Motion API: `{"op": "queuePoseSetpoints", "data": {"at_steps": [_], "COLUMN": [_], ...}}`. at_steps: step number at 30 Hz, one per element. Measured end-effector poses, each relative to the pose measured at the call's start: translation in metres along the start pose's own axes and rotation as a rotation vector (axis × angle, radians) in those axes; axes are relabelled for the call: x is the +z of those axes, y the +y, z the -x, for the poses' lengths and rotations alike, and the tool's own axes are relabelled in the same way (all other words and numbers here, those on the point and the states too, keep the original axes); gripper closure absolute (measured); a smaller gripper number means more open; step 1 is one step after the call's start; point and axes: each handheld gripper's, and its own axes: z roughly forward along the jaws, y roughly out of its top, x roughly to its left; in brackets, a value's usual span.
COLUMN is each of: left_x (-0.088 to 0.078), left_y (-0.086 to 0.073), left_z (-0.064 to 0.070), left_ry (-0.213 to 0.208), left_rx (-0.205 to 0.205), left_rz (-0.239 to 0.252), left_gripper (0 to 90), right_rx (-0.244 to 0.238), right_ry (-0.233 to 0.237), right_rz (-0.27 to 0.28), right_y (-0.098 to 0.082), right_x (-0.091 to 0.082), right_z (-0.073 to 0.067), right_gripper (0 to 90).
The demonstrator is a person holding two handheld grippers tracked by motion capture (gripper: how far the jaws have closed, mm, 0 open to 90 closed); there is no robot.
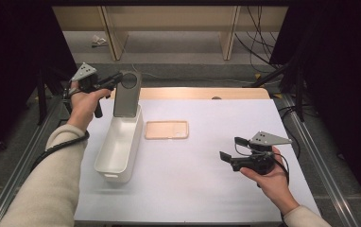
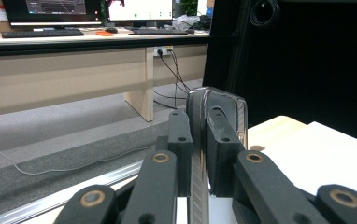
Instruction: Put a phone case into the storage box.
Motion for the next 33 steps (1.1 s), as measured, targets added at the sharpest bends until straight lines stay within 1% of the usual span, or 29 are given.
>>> {"op": "queuePoseSetpoints", "data": {"at_steps": [4,7,17,23,33], "left_x": [0.001,0.002,0.008,0.010,0.013], "left_y": [-0.003,-0.004,-0.006,-0.008,-0.010], "left_z": [-0.002,-0.003,-0.005,-0.008,-0.011], "left_ry": [0.007,0.012,0.015,0.026,0.034], "left_rx": [-0.004,-0.013,-0.005,-0.013,-0.014], "left_rz": [-0.009,-0.005,-0.021,-0.024,-0.030], "left_gripper": [81.7,81.7,81.7,81.7,81.7], "right_rx": [0.004,0.005,0.004,0.006,0.003], "right_ry": [-0.002,-0.001,0.001,0.002,0.004], "right_rz": [0.000,0.000,0.002,0.003,0.001], "right_y": [0.000,0.000,0.000,0.000,0.000], "right_x": [0.000,0.000,0.000,0.000,0.000], "right_z": [0.000,0.000,0.000,0.001,0.000], "right_gripper": [16.5,16.5,16.5,16.5,16.4]}}
